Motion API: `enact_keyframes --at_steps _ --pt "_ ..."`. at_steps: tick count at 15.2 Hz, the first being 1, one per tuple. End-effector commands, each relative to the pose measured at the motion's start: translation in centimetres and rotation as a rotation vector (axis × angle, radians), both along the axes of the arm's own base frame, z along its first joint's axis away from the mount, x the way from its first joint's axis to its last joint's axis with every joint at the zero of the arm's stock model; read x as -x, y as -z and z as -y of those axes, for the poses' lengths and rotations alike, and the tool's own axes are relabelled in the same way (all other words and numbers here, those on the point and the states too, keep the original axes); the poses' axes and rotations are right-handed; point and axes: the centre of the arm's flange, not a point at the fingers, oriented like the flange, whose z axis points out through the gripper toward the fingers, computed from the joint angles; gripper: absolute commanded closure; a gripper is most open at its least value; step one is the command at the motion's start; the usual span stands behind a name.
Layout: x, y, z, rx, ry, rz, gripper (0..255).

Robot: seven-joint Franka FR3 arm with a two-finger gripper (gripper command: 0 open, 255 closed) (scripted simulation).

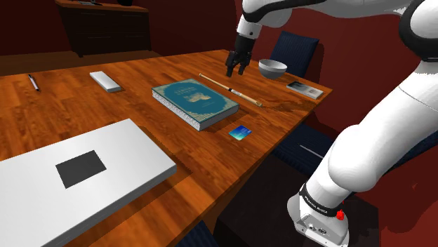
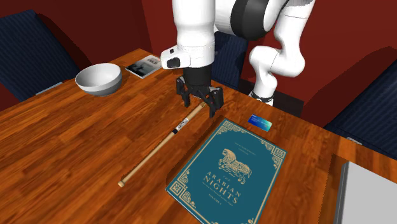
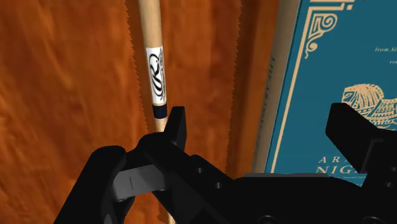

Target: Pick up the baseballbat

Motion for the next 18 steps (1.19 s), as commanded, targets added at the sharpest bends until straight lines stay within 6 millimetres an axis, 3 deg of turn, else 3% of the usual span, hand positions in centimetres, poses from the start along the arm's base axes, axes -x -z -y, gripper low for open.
enact_keyframes --at_steps 1,9,18 --pt "-1.5 1.4 1.6 0.002 0.008 -0.02 0" --pt "-7.4 7.4 7.6 0.007 0.036 -0.092 0" --pt "-7.4 11.4 7.6 0.007 0.036 -0.092 0"
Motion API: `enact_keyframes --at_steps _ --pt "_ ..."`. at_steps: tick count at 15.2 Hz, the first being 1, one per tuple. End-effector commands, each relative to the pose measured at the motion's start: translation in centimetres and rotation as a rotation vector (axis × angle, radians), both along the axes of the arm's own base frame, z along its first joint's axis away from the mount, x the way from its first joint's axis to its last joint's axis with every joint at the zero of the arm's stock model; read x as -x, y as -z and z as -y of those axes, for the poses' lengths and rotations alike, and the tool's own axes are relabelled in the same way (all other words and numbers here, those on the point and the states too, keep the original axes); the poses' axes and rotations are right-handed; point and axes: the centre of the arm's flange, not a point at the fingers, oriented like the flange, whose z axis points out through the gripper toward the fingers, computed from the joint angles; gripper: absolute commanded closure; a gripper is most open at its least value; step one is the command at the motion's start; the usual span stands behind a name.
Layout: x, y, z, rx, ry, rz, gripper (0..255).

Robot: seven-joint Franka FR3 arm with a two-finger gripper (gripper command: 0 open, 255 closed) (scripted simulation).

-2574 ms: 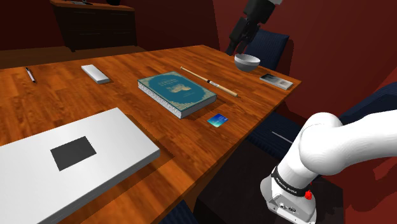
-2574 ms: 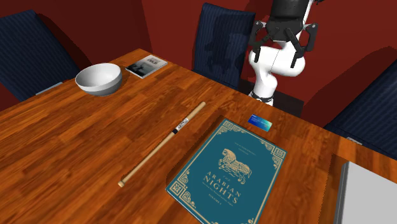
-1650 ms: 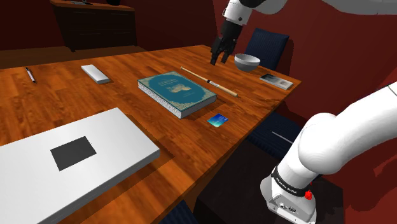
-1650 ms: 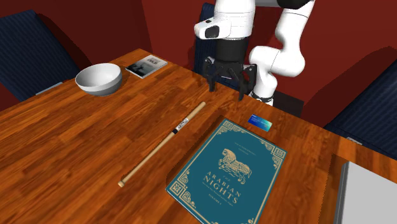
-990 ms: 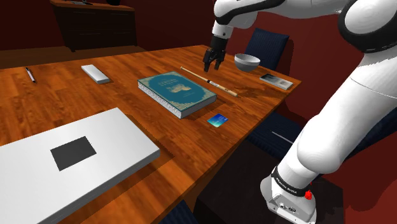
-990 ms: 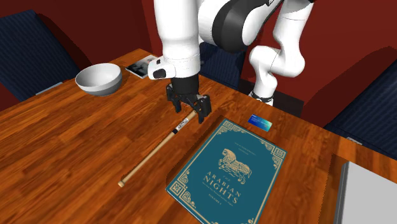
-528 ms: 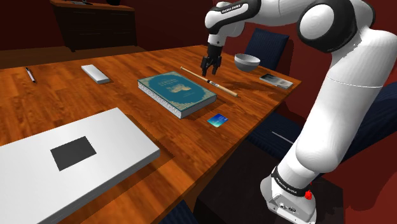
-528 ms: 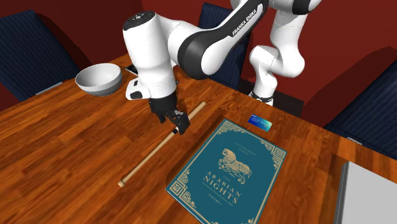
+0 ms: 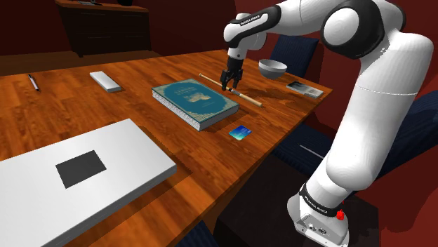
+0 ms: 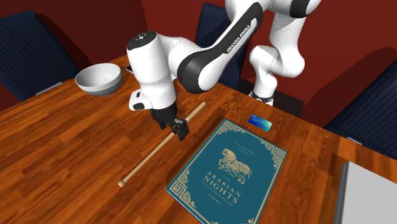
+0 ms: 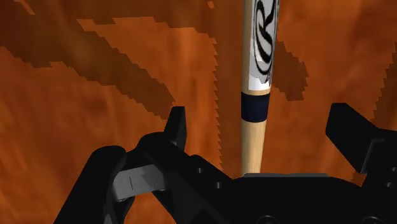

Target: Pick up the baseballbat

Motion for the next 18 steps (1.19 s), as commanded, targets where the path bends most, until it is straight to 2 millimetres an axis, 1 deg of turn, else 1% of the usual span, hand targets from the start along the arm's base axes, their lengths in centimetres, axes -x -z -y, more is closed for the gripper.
enact_keyframes --at_steps 1,3,9,10,18 --pt "0.0 0.3 0.0 0.0 0.0 0.0 255" --pt "0.0 0.3 0.0 0.0 0.0 0.0 255" --pt "0.0 0.5 -0.8 0.0 0.0 0.0 255" --pt "0.0 0.2 0.1 0.0 0.0 0.0 255" --pt "0.0 -4.0 0.1 0.0 0.0 0.0 255"
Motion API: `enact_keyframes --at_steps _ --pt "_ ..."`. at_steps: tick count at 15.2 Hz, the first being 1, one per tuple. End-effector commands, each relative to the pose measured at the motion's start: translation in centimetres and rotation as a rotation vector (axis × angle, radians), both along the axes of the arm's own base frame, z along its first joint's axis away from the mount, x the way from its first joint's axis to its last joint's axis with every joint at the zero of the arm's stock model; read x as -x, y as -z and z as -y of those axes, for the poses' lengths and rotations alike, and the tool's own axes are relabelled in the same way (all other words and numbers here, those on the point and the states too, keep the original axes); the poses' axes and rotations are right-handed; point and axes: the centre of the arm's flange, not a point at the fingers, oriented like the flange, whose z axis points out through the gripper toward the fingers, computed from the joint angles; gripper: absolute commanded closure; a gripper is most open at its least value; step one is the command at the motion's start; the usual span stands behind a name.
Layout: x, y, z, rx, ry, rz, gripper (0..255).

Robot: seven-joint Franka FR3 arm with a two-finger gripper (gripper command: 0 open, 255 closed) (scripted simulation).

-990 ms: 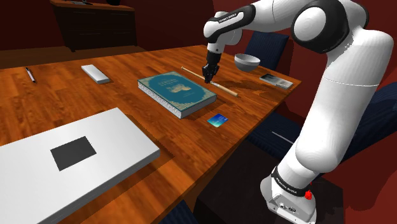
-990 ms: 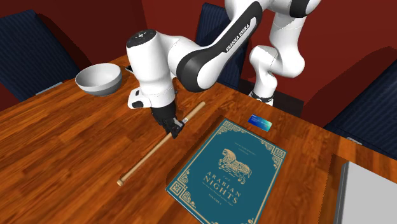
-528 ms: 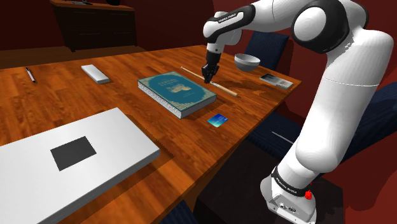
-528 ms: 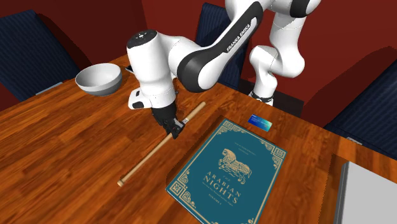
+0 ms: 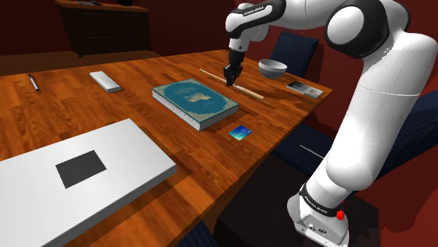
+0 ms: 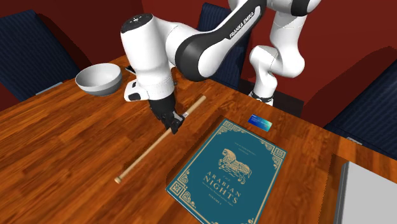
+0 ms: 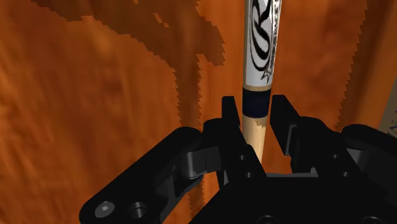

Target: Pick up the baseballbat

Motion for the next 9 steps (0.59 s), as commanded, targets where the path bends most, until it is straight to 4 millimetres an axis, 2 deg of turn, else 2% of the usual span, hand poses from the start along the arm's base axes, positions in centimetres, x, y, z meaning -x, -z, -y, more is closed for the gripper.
enact_keyframes --at_steps 1,7,9 --pt "0.1 -1.1 0.0 0.0 0.0 0.0 255" --pt "0.1 -4.3 0.0 0.0 0.0 0.0 255" --pt "0.1 -4.3 0.0 0.0 0.0 0.0 255"
